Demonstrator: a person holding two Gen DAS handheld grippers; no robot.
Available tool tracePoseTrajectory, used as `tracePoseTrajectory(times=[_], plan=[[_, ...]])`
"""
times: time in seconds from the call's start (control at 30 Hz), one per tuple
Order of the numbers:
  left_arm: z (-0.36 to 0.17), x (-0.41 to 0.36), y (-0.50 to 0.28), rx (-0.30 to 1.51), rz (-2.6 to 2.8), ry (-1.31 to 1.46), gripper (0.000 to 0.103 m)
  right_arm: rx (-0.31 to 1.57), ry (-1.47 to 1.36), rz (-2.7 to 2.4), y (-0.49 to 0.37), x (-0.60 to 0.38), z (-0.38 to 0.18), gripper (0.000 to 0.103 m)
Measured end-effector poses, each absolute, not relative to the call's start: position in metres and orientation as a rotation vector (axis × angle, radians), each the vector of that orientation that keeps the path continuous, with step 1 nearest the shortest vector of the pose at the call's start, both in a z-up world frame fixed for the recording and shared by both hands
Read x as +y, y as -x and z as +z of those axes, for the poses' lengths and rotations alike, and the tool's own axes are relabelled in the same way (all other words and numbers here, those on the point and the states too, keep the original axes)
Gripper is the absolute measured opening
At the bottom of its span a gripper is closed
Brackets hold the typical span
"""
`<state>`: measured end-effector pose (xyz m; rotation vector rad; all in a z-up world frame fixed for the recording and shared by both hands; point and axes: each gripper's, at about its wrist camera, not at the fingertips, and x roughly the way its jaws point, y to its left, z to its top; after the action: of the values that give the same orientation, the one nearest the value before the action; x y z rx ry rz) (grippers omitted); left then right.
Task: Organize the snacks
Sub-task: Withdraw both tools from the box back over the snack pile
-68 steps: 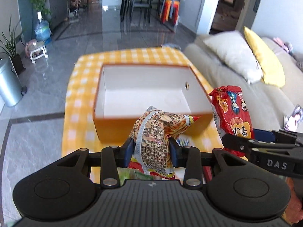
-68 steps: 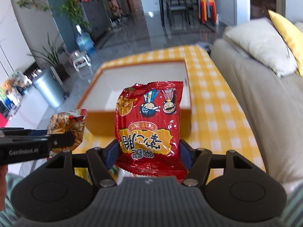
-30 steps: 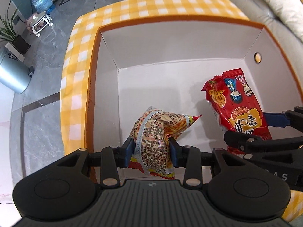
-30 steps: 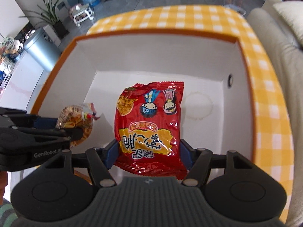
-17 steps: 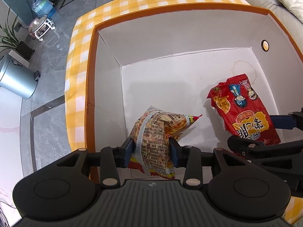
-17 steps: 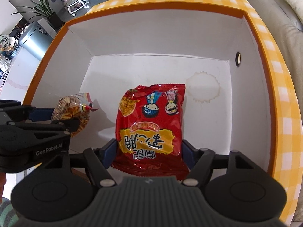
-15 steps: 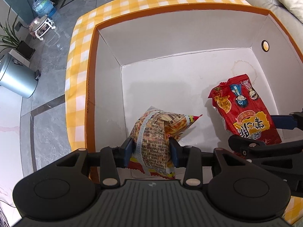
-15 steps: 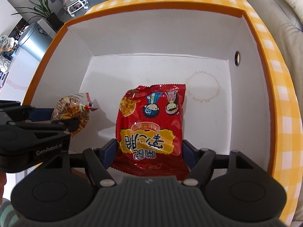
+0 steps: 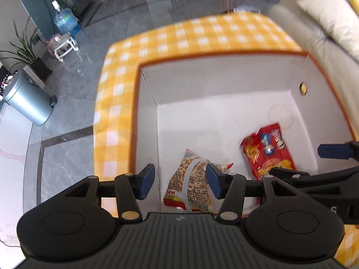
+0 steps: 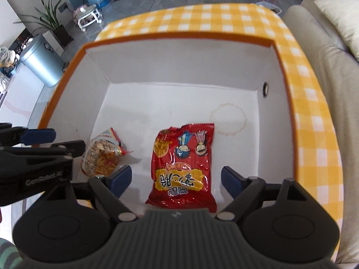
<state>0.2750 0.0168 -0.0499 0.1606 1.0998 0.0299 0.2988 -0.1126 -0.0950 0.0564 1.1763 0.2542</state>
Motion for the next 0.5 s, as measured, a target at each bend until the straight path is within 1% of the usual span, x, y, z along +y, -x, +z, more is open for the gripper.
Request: tracePoseTrajectory(times=[0.13,0.2,0.4,0.47,0.5], plan=[[-0.028,0.022,-0.257,1.022,0.044,-0.118,0.066,1.106,-0.085,0.242,-0.287,-0.120,-0.076,0.085],[-0.018,0.023,-0.246,0.986,0.050,-0.105,0.069,1.050,-0.098,0.226,-0.278,-0.125,-0.066,0.091],[0.002,0.029,-0.212,0.879,0.065,-0.069,0.073,0.922,-0.130,0.199,-0.251,-0.134,-0.039,0.094],[0.008,0.031,-0.197,0.833,0.066,-0.055,0.077,0.883,-0.147,0.186,-0.240,-0.137,-0.032,0.094],[0.009,0.033,-0.191,0.813,0.062,-0.046,0.082,0.857,-0.148,0.172,-0.234,-0.138,-0.028,0.094]])
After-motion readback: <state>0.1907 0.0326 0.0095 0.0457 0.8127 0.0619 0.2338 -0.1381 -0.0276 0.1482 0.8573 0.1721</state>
